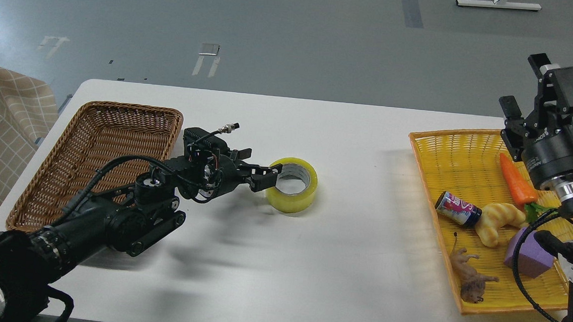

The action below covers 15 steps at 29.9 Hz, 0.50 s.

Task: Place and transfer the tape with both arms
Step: 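Close the left gripper on the tape roll's rim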

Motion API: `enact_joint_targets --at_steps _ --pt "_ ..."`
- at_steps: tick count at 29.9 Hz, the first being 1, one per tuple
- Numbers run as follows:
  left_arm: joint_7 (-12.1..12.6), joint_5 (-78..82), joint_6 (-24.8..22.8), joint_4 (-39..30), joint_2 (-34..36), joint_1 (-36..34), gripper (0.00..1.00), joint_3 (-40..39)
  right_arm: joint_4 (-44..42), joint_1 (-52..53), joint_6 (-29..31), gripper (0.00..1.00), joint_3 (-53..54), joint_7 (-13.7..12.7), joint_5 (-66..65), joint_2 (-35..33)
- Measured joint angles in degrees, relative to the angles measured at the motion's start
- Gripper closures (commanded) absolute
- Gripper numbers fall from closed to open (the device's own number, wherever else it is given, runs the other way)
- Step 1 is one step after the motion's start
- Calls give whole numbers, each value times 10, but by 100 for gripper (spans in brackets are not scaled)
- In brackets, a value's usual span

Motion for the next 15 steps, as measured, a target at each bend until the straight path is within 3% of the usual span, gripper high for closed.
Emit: enact_joint_targets --at_steps 15 --pt "-1 0 -1 6 -1 1 2 0 -7 0 0 0 0 0 0 0"
